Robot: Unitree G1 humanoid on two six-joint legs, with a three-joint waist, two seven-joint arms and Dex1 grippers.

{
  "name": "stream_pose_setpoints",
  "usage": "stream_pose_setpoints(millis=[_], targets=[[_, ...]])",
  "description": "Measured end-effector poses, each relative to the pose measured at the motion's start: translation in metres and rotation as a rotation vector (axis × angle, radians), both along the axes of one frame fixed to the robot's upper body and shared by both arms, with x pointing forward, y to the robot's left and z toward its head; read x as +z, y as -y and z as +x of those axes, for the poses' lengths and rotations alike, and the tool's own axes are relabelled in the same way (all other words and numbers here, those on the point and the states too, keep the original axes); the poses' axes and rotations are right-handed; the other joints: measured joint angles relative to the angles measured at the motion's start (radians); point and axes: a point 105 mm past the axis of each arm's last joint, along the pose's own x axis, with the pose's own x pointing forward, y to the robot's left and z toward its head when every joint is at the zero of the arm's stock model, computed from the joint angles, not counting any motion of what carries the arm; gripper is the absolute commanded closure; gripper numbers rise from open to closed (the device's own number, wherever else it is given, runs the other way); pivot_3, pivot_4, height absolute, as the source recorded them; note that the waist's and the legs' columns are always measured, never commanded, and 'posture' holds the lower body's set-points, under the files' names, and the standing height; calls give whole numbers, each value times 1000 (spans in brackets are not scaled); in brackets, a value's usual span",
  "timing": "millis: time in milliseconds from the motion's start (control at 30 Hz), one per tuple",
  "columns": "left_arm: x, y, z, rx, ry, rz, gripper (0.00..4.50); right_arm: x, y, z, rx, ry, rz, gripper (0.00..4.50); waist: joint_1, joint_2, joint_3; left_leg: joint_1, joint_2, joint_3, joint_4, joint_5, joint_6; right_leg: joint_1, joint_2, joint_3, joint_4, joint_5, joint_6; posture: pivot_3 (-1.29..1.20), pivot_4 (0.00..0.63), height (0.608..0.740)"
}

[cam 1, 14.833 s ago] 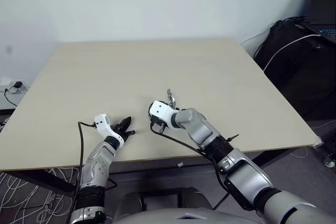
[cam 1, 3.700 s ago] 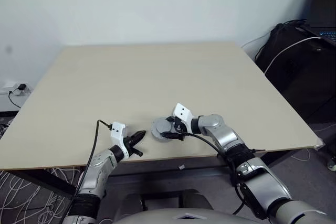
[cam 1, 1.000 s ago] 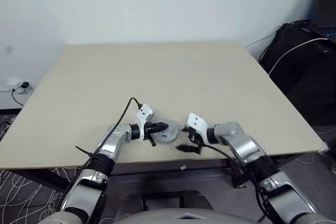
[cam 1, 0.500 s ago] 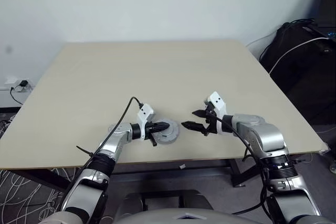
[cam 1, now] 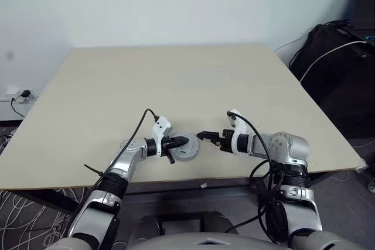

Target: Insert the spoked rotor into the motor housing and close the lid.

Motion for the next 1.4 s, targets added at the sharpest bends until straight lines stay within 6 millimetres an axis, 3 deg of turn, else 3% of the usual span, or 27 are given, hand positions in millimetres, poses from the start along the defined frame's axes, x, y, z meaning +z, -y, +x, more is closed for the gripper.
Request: stream_pose_setpoints(millis=[400,833,1400], targets=[[-1,-1,-3,4,-4,-7,4500,-8,-20,-6,20,-89,110,52,-7,3,-2,0,0,0,0,0,0,0,0,0,0,0,0,0,0,740],[-1,-1,-5,5,-6,-9,4500,-22,-30,1,-8,-137,119,52,-12,4,-3,0,0,0,0,0,0,1,0,0,0,2,3,0,0,740],[3,-1,-5,6,0,-18,4500,-10,-29,-11,48,-186,284,52,-16,5,-3,0,0,0,1,0,0,1,1,0,0,2,3,0,0,740]])
